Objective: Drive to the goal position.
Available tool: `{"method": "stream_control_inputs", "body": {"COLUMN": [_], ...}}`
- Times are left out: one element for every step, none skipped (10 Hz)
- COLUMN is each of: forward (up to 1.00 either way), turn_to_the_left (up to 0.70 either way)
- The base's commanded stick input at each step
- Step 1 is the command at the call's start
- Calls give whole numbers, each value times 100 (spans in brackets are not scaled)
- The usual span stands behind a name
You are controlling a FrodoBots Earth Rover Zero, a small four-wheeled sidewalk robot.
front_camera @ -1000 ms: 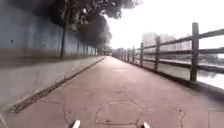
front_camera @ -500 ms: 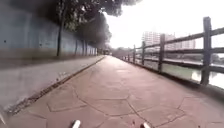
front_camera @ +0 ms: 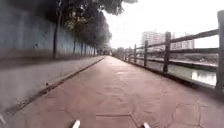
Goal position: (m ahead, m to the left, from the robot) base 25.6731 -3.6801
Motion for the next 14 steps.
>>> {"method": "stream_control_inputs", "body": {"forward": [70, 70, 70, 70, 70, 70, 70, 70, 70, 70, 70, 70, 70, 70], "turn_to_the_left": [1, 3, 9, 20, 29, 0, 0, 0, 0, 0, 0, 0, 0, 0]}}
